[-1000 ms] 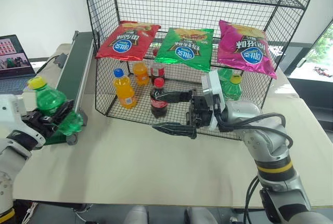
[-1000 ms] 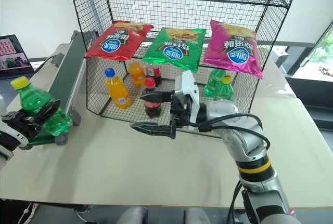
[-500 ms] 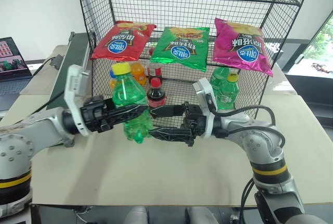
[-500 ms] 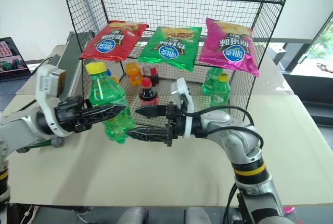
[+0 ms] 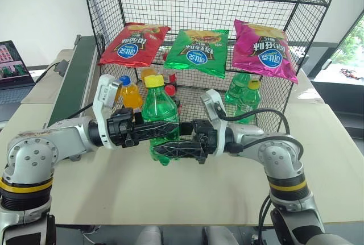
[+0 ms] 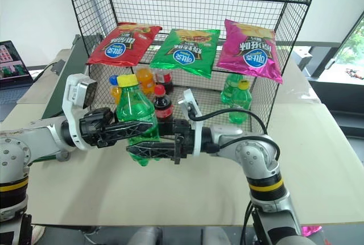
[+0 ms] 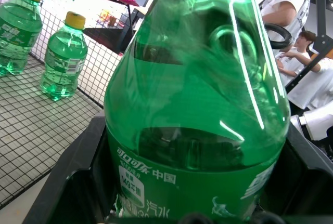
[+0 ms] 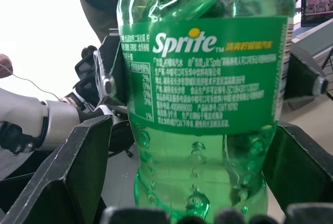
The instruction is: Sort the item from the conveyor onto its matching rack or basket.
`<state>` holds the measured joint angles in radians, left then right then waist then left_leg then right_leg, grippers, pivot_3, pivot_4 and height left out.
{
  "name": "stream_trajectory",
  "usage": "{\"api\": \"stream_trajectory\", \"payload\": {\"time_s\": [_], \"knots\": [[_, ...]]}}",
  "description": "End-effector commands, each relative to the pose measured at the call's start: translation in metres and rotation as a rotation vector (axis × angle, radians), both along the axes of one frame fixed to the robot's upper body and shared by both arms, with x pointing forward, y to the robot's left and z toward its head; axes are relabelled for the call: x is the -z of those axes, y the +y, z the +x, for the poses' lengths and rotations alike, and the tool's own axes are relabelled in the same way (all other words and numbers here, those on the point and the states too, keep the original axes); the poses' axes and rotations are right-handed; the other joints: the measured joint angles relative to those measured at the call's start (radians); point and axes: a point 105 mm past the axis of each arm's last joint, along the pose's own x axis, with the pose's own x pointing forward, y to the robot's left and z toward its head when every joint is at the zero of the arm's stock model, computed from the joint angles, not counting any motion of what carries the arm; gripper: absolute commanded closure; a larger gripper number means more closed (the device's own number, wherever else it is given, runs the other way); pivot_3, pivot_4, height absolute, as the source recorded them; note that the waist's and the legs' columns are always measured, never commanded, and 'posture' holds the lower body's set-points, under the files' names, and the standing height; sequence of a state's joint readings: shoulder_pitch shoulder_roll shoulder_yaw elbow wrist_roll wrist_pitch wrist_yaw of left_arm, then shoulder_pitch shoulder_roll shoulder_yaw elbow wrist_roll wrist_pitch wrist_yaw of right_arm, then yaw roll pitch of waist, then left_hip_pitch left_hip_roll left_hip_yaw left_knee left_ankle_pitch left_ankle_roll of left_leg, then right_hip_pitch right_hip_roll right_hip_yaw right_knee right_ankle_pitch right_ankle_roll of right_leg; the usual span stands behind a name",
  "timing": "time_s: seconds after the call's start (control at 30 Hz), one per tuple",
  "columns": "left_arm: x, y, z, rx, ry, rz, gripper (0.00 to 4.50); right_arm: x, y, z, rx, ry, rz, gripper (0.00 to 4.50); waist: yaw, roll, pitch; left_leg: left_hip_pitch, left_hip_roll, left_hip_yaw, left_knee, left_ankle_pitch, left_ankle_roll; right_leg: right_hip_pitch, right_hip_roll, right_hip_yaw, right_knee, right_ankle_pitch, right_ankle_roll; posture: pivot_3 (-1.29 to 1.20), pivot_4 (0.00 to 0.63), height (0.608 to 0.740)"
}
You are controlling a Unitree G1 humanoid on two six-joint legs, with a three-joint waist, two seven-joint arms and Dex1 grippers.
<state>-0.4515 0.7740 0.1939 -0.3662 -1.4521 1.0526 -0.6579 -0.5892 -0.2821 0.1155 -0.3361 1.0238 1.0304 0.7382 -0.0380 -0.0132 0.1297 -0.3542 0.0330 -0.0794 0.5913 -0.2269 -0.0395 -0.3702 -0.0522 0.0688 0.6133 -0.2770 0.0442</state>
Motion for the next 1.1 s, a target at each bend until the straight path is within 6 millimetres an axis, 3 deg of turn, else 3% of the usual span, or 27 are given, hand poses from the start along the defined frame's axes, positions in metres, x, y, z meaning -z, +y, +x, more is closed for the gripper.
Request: {"api": "stream_trajectory", "payload": {"time_s": [0.03,0.1,0.27,0.33,0.4,0.67,0.87,1.1], "knots": [[-0.012,0.001,-0.001,0.001,-0.060,-0.013,1.44,-0.013,0.007,-0.021,-0.133,-0.041,0.028,1.08,0.000,0.000,0.000,0.000,0.000,0.000,0.000,0.000,0.000,0.000,0.000,0.000,0.000,0.000,0.000,0.00,0.150,0.738],[-0.011,0.001,-0.002,0.003,-0.058,-0.010,1.44,-0.012,0.007,-0.022,-0.147,-0.036,0.027,1.64,0.000,0.000,0.000,0.000,0.000,0.000,0.000,0.000,0.000,0.000,0.000,0.000,0.000,0.000,0.000,0.00,0.150,0.738],[-0.010,0.000,-0.004,0.008,-0.059,-0.005,1.44,-0.011,0.006,-0.025,-0.166,-0.036,0.019,1.65,0.001,0.000,0.000,0.000,0.000,0.000,0.000,0.000,0.000,0.000,0.000,0.000,0.000,0.000,0.001,0.00,0.150,0.738],[-0.010,0.000,-0.004,0.011,-0.049,-0.007,0.43,-0.011,0.005,-0.024,-0.162,-0.037,0.020,1.65,0.000,0.000,0.000,0.000,0.000,0.000,0.000,0.000,0.000,0.000,0.000,0.000,0.000,0.000,0.001,0.00,0.150,0.738],[-0.010,0.001,-0.006,0.028,-0.028,-0.011,0.01,-0.010,0.004,-0.023,-0.151,-0.043,0.018,1.65,-0.002,0.000,0.000,0.000,0.000,0.000,0.000,0.000,0.000,0.000,0.000,0.000,0.000,-0.001,0.001,0.00,0.150,0.738],[-0.014,0.020,-0.022,0.070,0.096,0.009,0.00,-0.011,-0.008,-0.017,-0.042,-0.070,0.030,1.65,-0.003,0.000,0.000,0.000,0.000,0.000,0.000,0.000,0.000,-0.001,0.000,0.000,0.000,-0.003,0.004,0.00,0.150,0.738],[-0.010,0.038,-0.029,-0.018,0.097,0.073,0.00,-0.008,-0.044,0.003,0.359,-0.197,-0.007,1.65,0.007,0.001,0.001,0.000,0.000,0.000,-0.001,0.000,0.000,-0.001,-0.001,0.000,-0.001,-0.003,0.004,0.00,0.150,0.738],[0.014,0.024,-0.033,-0.080,-0.007,0.146,0.00,0.019,-0.099,0.046,1.051,-0.413,-0.157,1.65,0.020,0.001,0.001,0.000,-0.001,0.002,-0.001,0.001,-0.002,-0.002,-0.002,0.001,-0.003,-0.004,0.005,0.00,0.150,0.738]]}}
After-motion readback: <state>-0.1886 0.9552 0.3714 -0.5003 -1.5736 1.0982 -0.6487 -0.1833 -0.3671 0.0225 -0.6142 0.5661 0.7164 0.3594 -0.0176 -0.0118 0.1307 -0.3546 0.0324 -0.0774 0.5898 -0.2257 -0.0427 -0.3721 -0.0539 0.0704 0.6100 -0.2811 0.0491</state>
